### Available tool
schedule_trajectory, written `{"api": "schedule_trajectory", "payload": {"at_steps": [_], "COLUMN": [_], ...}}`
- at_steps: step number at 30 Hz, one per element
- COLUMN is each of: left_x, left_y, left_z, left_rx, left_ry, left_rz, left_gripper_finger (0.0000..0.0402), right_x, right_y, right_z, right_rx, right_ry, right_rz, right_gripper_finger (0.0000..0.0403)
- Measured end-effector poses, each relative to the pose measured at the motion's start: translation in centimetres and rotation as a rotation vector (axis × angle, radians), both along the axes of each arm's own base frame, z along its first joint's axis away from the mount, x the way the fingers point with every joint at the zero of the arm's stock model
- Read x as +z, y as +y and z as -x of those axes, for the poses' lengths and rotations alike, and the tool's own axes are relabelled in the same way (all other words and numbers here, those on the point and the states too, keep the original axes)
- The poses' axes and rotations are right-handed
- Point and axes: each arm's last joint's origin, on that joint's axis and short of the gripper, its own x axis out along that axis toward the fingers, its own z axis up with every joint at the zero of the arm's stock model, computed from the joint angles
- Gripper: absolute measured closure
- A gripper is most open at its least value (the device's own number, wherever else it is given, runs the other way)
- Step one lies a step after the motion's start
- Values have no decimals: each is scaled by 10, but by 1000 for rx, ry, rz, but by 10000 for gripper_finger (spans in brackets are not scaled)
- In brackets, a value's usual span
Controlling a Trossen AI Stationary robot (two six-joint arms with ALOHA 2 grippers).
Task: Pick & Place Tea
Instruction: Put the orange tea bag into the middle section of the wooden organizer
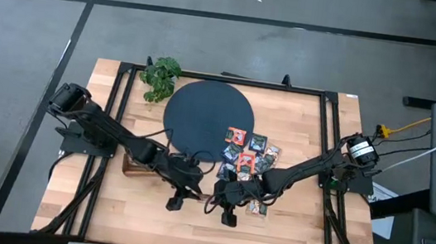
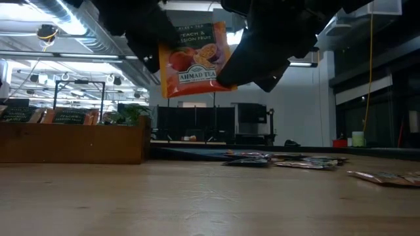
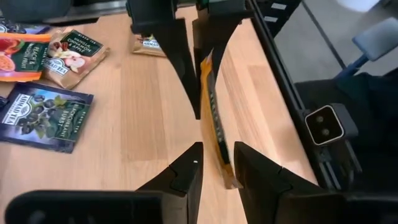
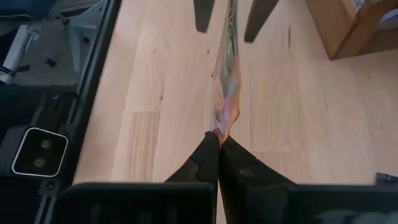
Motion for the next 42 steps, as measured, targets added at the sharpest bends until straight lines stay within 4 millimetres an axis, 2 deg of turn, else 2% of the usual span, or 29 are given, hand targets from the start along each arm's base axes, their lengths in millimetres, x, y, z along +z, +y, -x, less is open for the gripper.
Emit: {"api": "schedule_trajectory", "payload": {"at_steps": [9, 16, 21, 25, 34, 38, 42], "left_x": [4, 4, 4, 3, -6, 4, 23], "left_y": [0, 0, 0, 0, 4, 6, 7], "left_z": [0, 0, 0, 1, 11, 20, 39], "left_rx": [16, -3, -5, 5, 104, 114, 165], "left_ry": [54, 47, 46, 61, 194, 197, 184], "left_rz": [3, -20, -23, -25, -95, -113, -155], "left_gripper_finger": [320, 388, 398, 399, 399, 399, 399], "right_x": [0, 0, 0, 0, -6, -7, -7], "right_y": [0, 0, 0, 0, -6, -7, -6], "right_z": [0, 0, 0, 0, 4, 6, 6], "right_rx": [0, 1, 17, 24, -70, -105, -103], "right_ry": [0, -1, -6, -17, 42, 57, 61], "right_rz": [0, 1, 18, 56, 133, 143, 144], "right_gripper_finger": [399, 399, 393, 372, 293, 271, 262]}}
